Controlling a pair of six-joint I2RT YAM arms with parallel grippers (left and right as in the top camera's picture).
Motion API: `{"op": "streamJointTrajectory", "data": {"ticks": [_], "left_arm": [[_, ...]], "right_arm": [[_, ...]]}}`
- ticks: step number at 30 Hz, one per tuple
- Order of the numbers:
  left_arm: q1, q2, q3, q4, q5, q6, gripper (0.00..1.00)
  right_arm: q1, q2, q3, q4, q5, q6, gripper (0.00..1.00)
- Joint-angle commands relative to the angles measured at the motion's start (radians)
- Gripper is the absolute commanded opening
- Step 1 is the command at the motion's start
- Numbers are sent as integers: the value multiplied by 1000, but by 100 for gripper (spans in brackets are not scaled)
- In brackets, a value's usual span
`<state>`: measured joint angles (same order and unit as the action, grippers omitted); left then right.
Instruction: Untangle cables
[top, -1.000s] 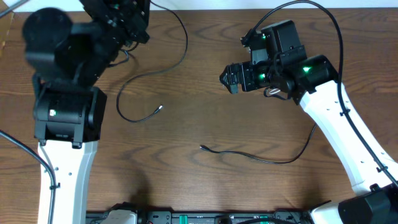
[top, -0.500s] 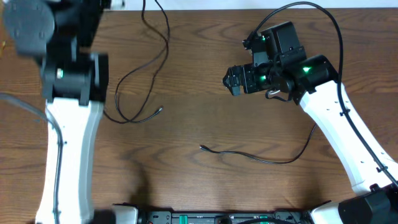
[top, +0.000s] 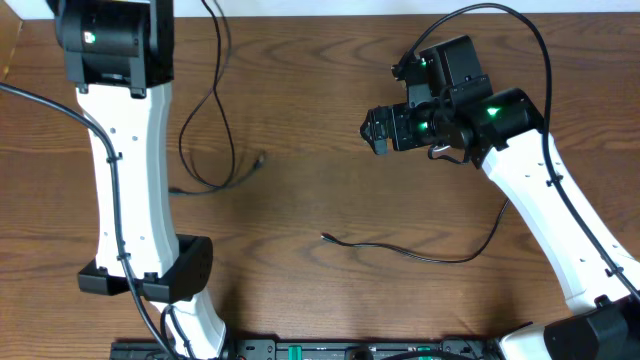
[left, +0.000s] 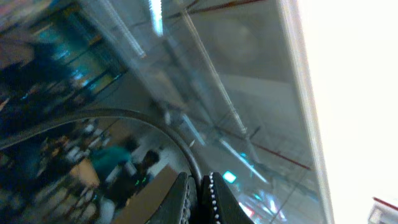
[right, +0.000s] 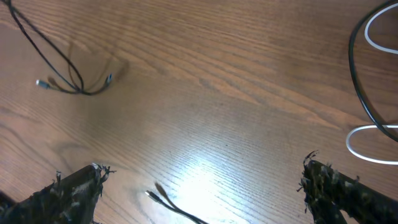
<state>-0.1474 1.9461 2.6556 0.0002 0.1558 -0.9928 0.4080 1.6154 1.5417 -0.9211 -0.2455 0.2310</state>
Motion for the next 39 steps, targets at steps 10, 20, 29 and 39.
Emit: {"op": "streamJointTrajectory", "data": {"ticks": [10,20,29,39], "left_arm": [[97,49,20,-370,-132,283,7],[402,213,3,-566,-207,586,8],[591,435,3,-670,-325,686,89],[646,471,2,-762,-325,685,92]], "right_arm": [[4,8,-2,-26,7,8,99],[5,8,-2,-43,8,9,99],[5,8,-2,-48,8,46,99],[5,8,-2,-40,8,46,99]]}}
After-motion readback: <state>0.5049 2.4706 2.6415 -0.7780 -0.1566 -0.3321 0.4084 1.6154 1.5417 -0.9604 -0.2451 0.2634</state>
